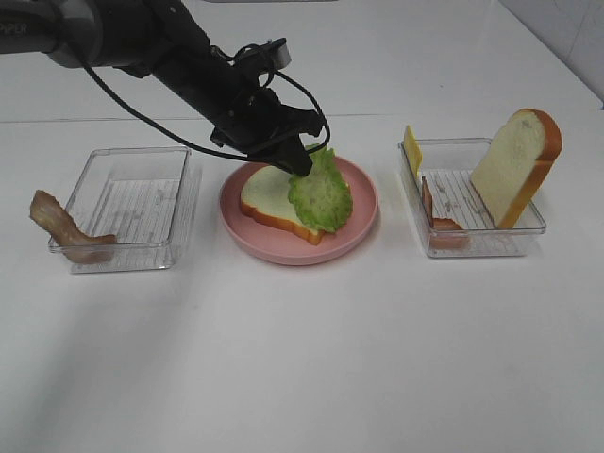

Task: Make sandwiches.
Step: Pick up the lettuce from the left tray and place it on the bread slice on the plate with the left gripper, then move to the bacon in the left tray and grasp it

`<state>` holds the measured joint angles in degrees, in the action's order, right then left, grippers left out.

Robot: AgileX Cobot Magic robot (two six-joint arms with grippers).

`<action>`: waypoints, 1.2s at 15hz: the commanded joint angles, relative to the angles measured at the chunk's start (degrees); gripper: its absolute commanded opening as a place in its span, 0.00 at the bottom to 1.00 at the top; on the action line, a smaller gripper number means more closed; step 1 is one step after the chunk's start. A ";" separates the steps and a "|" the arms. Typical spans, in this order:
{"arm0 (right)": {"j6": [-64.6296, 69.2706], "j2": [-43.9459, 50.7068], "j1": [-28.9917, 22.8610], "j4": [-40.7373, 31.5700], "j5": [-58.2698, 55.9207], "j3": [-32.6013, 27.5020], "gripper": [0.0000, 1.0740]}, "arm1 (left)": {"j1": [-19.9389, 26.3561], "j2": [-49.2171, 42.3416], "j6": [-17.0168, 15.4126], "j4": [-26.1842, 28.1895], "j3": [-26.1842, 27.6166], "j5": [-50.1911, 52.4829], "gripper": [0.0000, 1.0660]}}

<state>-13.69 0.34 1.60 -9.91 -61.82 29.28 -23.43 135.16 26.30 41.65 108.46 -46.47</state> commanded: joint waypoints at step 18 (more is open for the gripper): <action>-0.23 0.74 0.40 -0.11 0.17 -0.17 0.68 | 1.38 -11.46 -29.56 -32.20 0.00 -3.95 0.67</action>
<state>-13.69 0.34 1.60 -9.91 -61.82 29.28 -21.94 124.39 -2.01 10.66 108.46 -49.45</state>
